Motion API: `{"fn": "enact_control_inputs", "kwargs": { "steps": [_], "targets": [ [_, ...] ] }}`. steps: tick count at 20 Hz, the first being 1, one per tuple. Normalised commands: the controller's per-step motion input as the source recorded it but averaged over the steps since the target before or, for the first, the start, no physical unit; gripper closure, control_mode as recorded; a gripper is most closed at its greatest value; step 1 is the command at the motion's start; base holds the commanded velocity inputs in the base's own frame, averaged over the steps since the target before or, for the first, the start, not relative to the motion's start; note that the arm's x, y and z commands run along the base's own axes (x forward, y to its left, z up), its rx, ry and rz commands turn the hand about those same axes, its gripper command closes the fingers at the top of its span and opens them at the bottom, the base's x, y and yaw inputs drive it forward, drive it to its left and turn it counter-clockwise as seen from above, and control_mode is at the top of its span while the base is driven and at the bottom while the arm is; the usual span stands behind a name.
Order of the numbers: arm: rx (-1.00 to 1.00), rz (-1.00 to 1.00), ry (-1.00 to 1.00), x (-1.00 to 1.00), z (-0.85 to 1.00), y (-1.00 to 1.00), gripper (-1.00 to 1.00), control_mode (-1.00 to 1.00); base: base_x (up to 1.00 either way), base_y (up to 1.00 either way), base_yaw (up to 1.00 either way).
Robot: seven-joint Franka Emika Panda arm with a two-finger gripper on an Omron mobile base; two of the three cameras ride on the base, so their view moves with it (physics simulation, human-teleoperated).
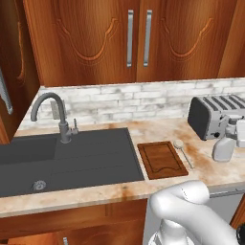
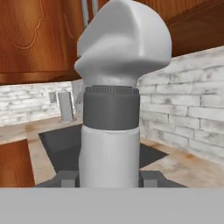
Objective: Grab the spray bottle from the cabinet, then place it next to the cutting board for sanitizing. Then grab the dish brush from the countertop next to the sink and place it next to the cutting board.
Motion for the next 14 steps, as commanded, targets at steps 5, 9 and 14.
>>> {"fn": "enact_control_inputs", "kwargs": {
  "steps": [5, 9, 14],
  "targets": [
    [0.0, 0.03, -0.19, 0.27, -0.37, -0.05, 1.0, -1.0, 0.0, 0.0, 0.0],
    [0.0, 0.0, -0.15, 0.29, -0.28, 0.0, 1.0, -1.0, 0.0, 0.0, 0.0],
    [0.0, 0.0, -0.02, 0.37, -0.16, 0.0, 1.0, -1.0, 0.0, 0.0, 0.0]
  ]
}}
